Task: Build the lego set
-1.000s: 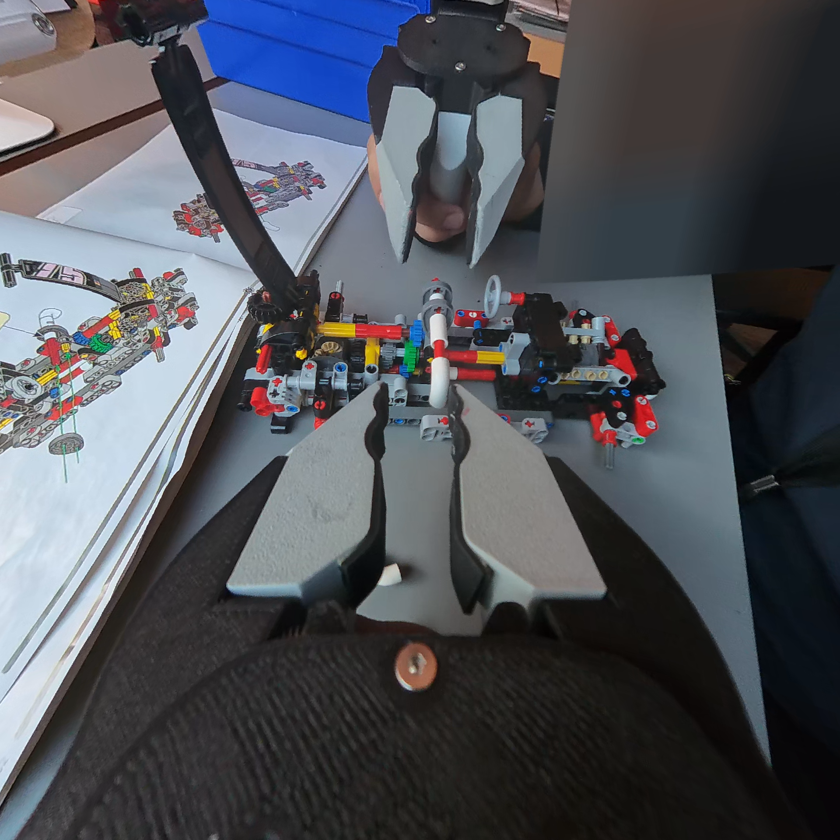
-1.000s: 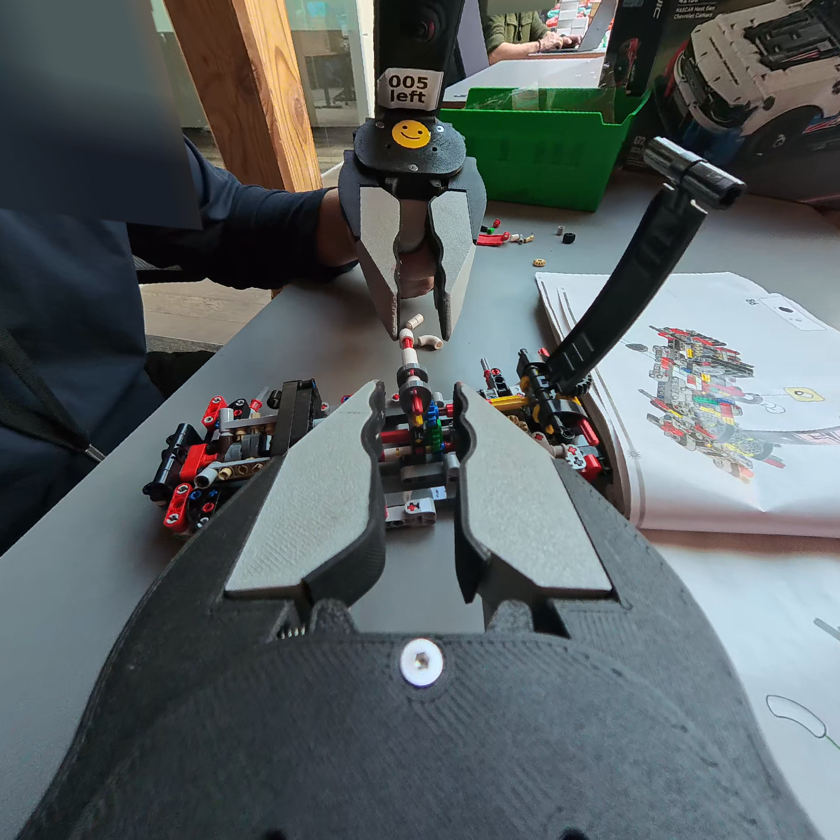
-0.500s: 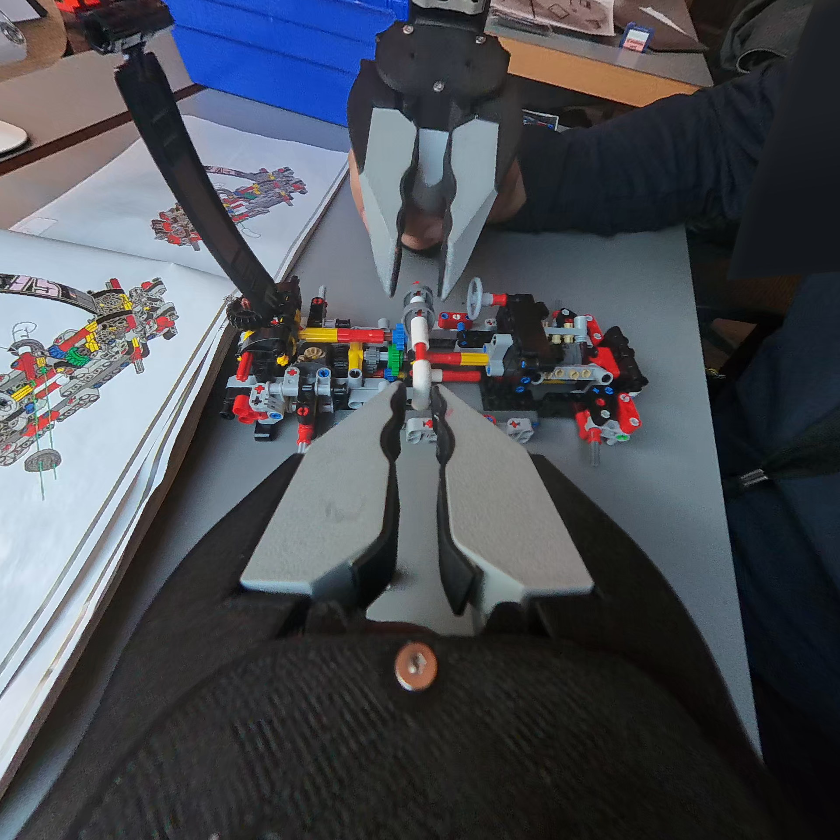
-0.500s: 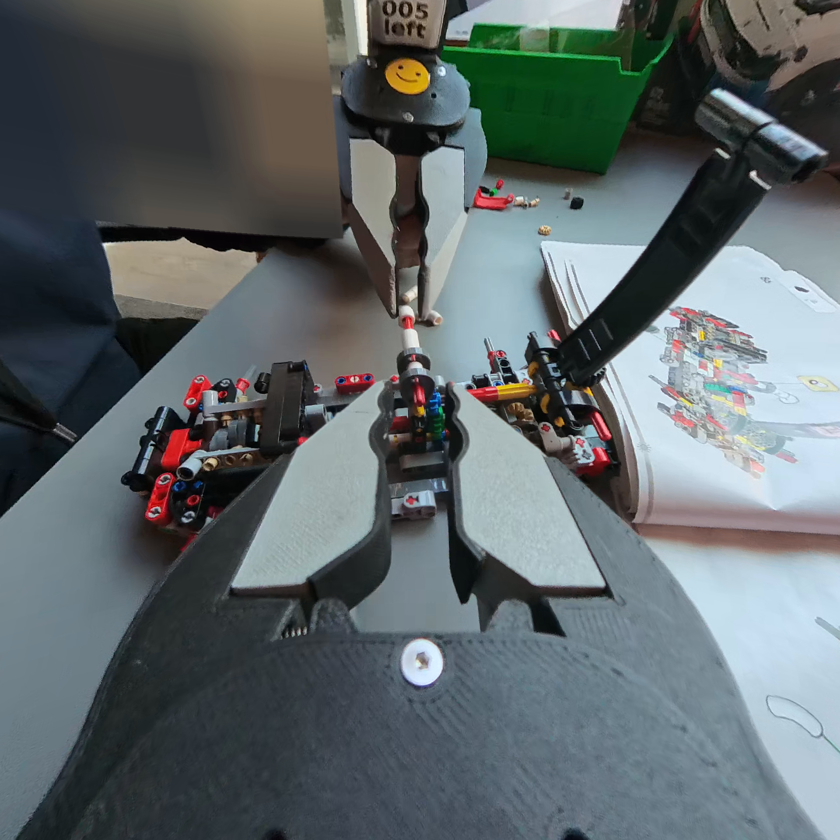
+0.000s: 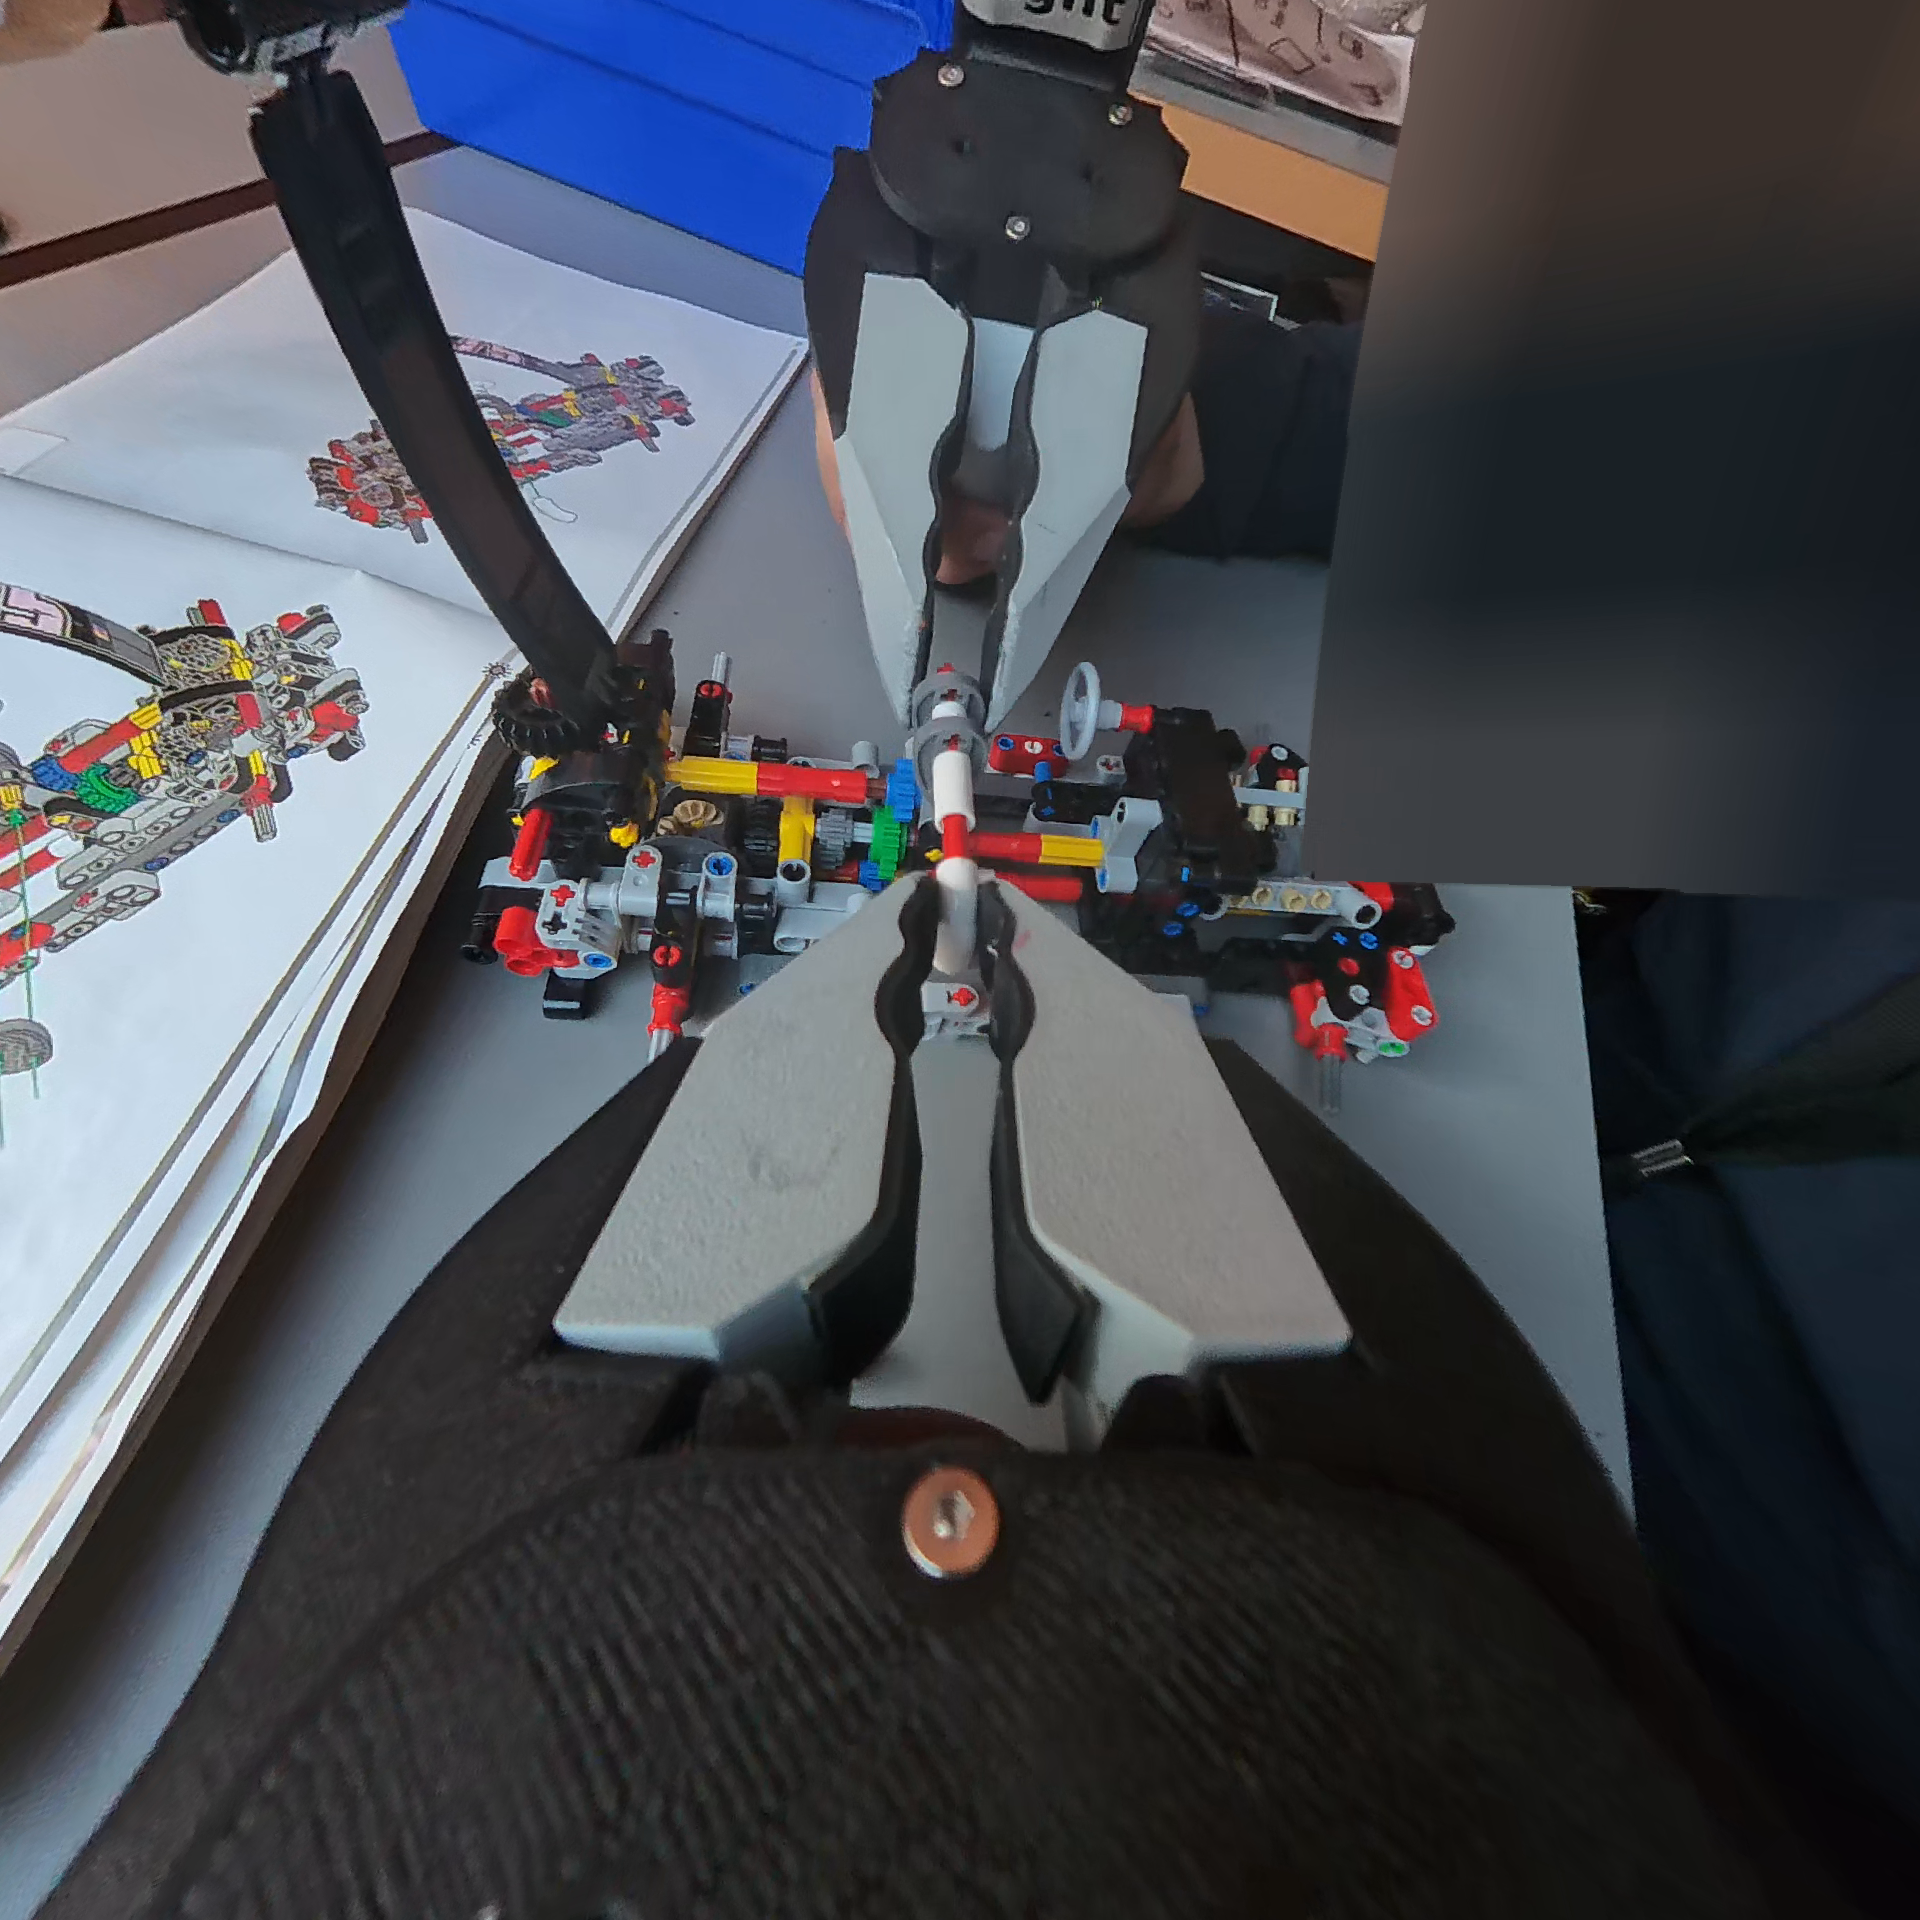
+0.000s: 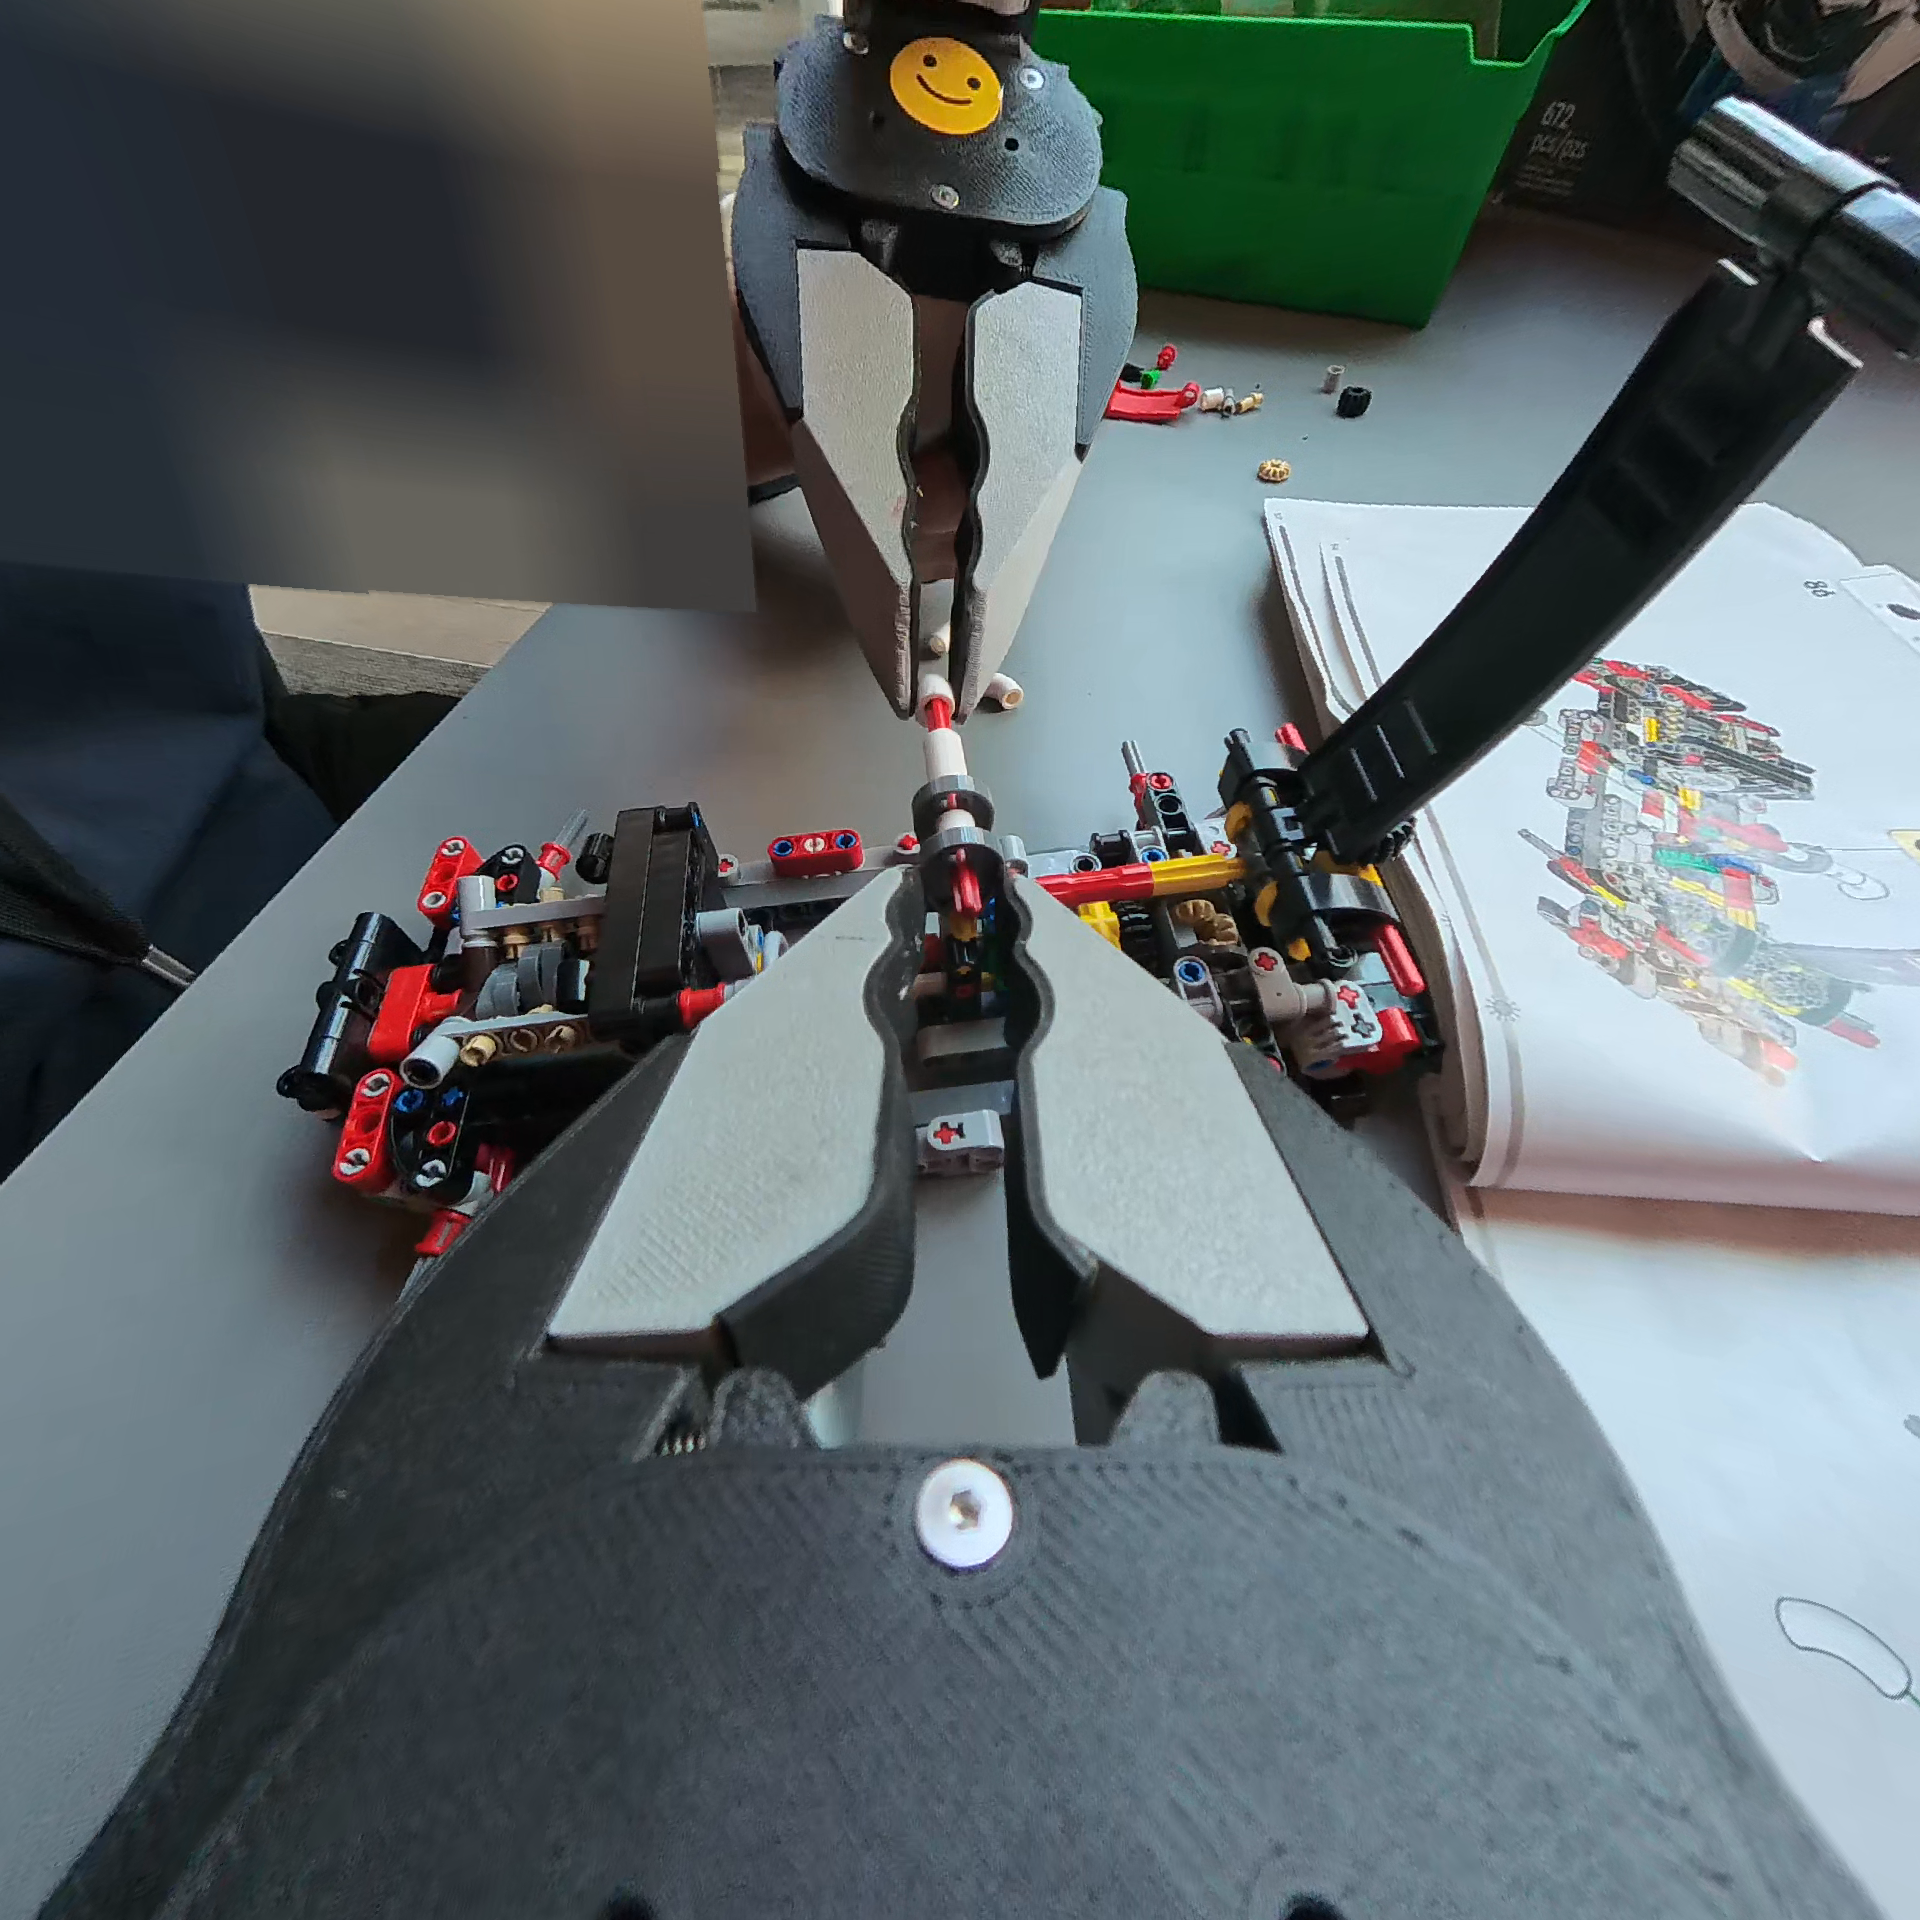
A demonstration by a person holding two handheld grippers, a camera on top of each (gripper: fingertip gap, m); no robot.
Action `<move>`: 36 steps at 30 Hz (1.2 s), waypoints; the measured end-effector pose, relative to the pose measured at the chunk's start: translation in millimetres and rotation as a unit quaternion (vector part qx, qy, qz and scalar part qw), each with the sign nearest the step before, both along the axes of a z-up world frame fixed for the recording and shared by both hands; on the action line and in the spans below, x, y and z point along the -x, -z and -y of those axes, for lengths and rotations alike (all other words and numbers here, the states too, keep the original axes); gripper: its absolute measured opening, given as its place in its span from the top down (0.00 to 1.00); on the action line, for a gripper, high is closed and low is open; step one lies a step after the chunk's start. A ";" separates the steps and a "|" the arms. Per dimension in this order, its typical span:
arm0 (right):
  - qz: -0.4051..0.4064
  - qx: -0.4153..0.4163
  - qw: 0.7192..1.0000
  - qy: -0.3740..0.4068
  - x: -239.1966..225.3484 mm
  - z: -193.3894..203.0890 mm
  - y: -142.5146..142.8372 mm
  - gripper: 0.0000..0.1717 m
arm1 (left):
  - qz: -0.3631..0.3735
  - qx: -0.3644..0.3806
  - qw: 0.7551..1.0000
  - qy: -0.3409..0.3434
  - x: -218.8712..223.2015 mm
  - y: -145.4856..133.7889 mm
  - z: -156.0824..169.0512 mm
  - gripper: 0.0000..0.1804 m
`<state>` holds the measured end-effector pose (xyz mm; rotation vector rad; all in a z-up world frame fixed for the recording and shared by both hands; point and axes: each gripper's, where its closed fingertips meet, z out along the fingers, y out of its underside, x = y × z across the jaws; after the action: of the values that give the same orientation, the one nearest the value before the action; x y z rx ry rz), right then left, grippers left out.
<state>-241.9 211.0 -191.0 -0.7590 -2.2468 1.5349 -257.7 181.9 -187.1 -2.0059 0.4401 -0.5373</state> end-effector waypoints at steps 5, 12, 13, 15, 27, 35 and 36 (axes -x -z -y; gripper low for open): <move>0.005 0.001 1.000 0.000 0.6 -0.3 0.3 0.94 | 0.011 0.010 1.000 -0.002 -0.3 -0.3 -0.5 0.98; 0.024 0.022 0.999 -0.011 2.0 0.0 -1.3 0.94 | -0.003 -0.008 1.000 -0.002 0.2 -2.5 -1.0 0.97; 0.025 0.023 0.999 -0.012 2.0 0.4 -1.2 0.94 | 0.000 -0.015 1.000 -0.010 1.2 -5.5 -2.6 0.94; 0.023 0.022 0.999 -0.011 2.3 0.1 -1.4 0.94 | -0.002 -0.030 0.999 -0.023 4.0 -11.7 -4.9 0.85; 0.018 0.019 1.000 -0.012 1.8 1.7 -0.9 0.94 | -0.038 -0.006 0.999 -0.020 -8.5 -3.0 -15.7 0.97; 0.020 0.022 0.999 -0.014 1.9 3.0 -1.0 0.94 | -0.015 0.004 1.000 -0.017 -9.4 -3.4 -16.6 0.97; 0.019 0.022 0.999 -0.014 2.1 3.2 -1.0 0.94 | -0.010 0.002 1.000 -0.015 -9.9 -3.5 -16.2 0.97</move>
<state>-244.0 207.8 -190.0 -0.7794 -2.2671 1.6008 -247.8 198.1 -183.6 -2.0208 0.4200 -0.5007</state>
